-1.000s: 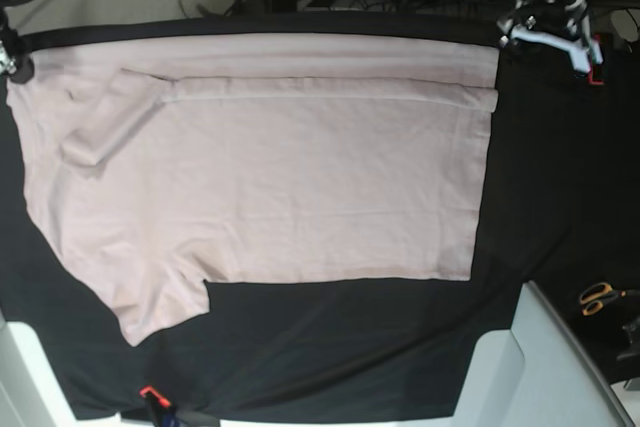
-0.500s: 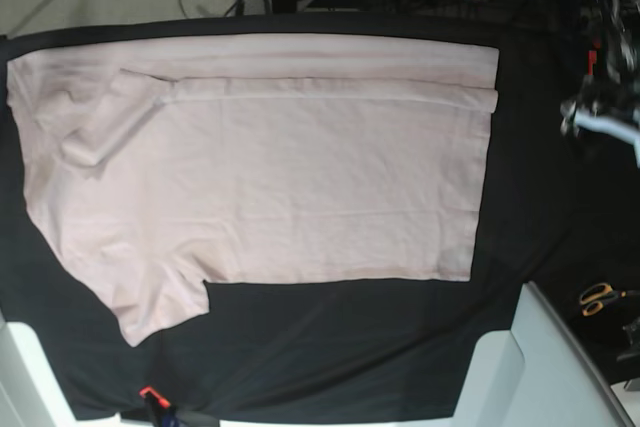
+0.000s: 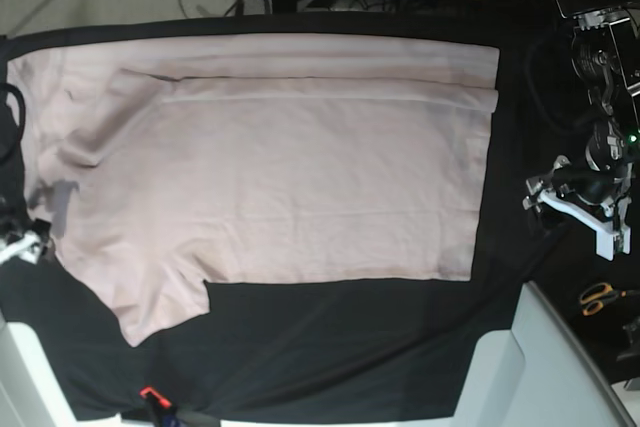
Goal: Fold the T-shirt properly
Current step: 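Release the shirt and move both grippers to its side edges, then grasp the shirt's side edge with the right gripper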
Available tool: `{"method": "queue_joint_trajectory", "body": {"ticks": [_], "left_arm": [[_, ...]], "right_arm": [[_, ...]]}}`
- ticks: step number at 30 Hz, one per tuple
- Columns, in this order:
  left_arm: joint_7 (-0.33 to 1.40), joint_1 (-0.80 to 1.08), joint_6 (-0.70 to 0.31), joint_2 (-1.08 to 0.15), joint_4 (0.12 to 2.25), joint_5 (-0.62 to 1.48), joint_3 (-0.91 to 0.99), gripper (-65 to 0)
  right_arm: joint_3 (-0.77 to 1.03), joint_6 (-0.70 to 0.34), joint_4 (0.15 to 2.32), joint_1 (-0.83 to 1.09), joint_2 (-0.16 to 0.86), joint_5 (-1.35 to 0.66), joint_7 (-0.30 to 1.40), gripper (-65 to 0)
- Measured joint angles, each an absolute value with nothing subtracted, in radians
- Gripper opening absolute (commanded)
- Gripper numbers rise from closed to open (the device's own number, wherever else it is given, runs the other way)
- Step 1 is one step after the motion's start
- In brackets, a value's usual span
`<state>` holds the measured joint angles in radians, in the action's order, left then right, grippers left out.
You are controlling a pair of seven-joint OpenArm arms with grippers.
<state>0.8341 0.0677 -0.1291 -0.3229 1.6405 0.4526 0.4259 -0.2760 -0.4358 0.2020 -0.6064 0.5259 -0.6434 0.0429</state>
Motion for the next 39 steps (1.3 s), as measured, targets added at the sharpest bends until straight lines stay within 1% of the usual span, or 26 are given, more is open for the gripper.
{"method": "queue_joint_trajectory", "body": {"ticks": [3,6,8,14,17,21,22,23,25,27,28,29,39], "left_arm": [[0.842,0.108,-0.129,-0.343,1.639,0.451,0.425,-17.9],[0.841,0.114,-0.123,-0.351,1.638,0.447,0.428,-17.9],[0.831,0.114,-0.130,-0.356,1.632,0.427,0.427,-17.9],[0.834,0.113,-0.127,-0.336,1.626,0.274,0.424,-17.9],[0.835,0.115,-0.131,-0.314,1.628,0.262,0.417,-17.9],[0.834,0.114,-0.130,-0.321,1.628,0.257,0.420,-17.9],[0.834,0.114,-0.130,-0.321,1.628,0.257,0.420,-17.9],[0.835,0.114,-0.129,-0.320,1.628,0.254,0.421,-17.9],[0.834,0.114,-0.130,-0.318,1.629,0.258,0.422,-17.9],[0.834,0.114,-0.130,-0.319,1.629,0.257,0.424,-17.9],[0.835,0.115,-0.130,-0.319,1.629,0.253,0.425,-17.9],[0.835,0.115,-0.130,-0.319,1.629,0.253,0.425,-17.9],[0.834,0.112,-0.130,-0.297,1.629,0.252,0.419,-17.9]], "right_arm": [[-0.392,-0.345,0.162,-0.627,0.508,-0.640,-0.029,-17.4],[-0.457,-0.290,0.157,-0.622,0.508,-0.639,-0.033,-17.4],[-0.466,-0.295,0.157,-0.616,0.512,-0.641,-0.035,-17.4],[-0.466,-0.294,0.157,-0.594,0.500,-0.641,-0.035,-17.4],[-0.467,-0.296,0.157,-0.586,0.477,-0.640,-0.036,-17.4],[-0.469,-0.296,0.158,-0.582,0.467,-0.640,-0.035,-18.0],[-0.469,-0.295,0.158,-0.583,0.469,-0.640,-0.035,-20.6],[-0.469,-0.295,0.158,-0.583,0.472,-0.640,-0.035,-26.1],[-0.469,-0.295,0.158,-0.583,0.475,-0.641,-0.035,-39.8],[-0.469,-0.295,0.157,-0.583,0.476,-0.639,-0.036,-54.8],[-0.469,-0.295,0.158,-0.583,0.476,-0.640,-0.038,-61.1],[-0.469,-0.296,0.158,-0.583,0.476,-0.641,-0.038,-64.4],[-0.470,-0.298,0.259,-0.537,0.496,-0.640,-0.052,-64.8]]}}
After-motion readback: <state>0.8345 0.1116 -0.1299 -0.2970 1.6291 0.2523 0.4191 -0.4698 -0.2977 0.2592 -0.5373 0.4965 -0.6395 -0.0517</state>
